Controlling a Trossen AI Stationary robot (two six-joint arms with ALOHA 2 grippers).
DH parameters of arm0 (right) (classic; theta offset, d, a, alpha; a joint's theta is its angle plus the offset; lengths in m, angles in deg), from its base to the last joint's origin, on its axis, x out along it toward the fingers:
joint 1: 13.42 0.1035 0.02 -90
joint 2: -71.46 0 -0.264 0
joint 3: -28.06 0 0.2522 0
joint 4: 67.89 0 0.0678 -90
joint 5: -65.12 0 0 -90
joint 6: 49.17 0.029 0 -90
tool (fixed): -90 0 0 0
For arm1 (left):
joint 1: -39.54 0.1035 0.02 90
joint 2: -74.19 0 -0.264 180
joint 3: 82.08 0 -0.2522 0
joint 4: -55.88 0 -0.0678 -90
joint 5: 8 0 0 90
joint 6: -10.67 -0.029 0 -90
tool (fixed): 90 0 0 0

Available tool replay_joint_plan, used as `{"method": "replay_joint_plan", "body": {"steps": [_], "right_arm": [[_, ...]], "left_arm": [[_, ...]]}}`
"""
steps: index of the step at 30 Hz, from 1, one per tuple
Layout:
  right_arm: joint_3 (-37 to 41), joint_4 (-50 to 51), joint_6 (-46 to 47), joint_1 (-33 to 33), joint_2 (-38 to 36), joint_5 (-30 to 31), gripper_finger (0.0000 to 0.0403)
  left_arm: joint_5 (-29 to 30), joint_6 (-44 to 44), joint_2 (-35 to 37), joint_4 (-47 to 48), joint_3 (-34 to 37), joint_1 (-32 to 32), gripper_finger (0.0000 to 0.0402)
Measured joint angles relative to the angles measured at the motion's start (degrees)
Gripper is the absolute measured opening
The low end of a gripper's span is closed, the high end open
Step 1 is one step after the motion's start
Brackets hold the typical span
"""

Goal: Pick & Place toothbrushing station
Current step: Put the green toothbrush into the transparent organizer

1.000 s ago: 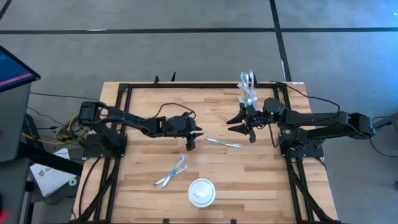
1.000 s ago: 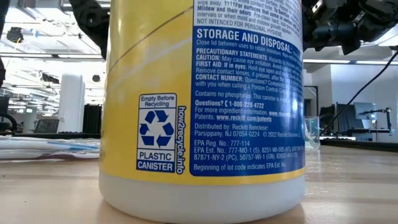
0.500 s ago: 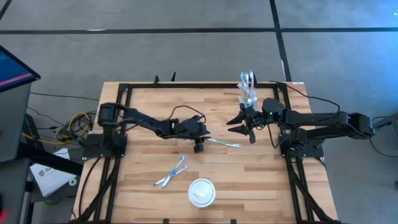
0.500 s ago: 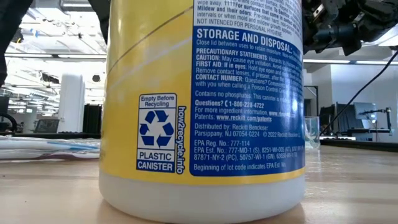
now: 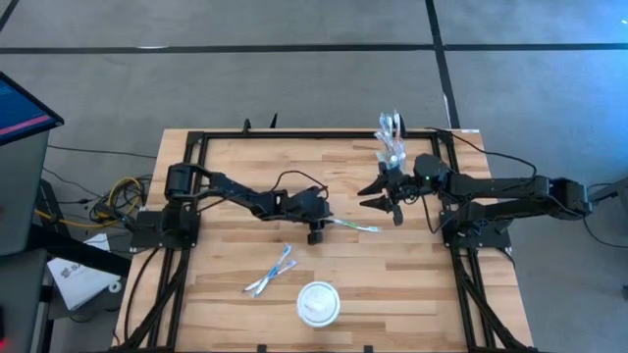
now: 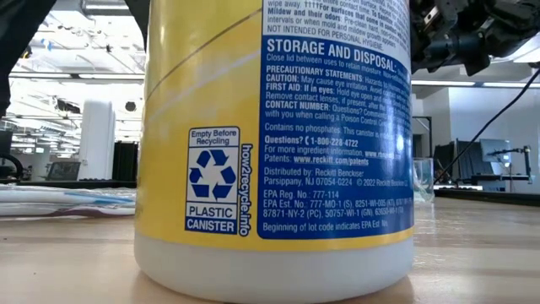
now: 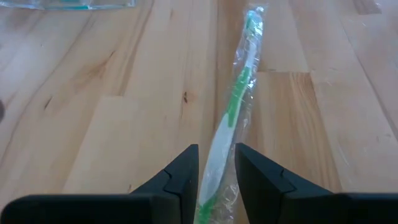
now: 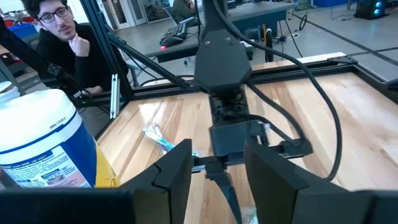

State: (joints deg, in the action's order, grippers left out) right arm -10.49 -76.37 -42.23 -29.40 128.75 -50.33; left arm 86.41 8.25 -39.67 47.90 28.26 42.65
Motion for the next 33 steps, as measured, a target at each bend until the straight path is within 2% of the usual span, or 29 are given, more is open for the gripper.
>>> {"method": "replay_joint_plan", "body": {"steps": [12, 28, 33], "right_arm": [[0.00, -0.02, 0.02, -0.32, 0.00, 0.00, 0.0138], [0.00, -0.04, 0.05, -0.27, 0.00, 0.00, 0.0138], [0.00, 0.00, 0.13, -0.27, 0.00, 0.02, 0.0138]], "left_arm": [[0.30, -1.86, 0.00, 3.40, 0.00, -0.03, 0.0099], [1.46, -1.73, -2.62, 2.44, -0.20, -0.14, 0.0099], [1.54, -1.70, -2.58, 2.73, -0.17, -0.12, 0.0071]]}}
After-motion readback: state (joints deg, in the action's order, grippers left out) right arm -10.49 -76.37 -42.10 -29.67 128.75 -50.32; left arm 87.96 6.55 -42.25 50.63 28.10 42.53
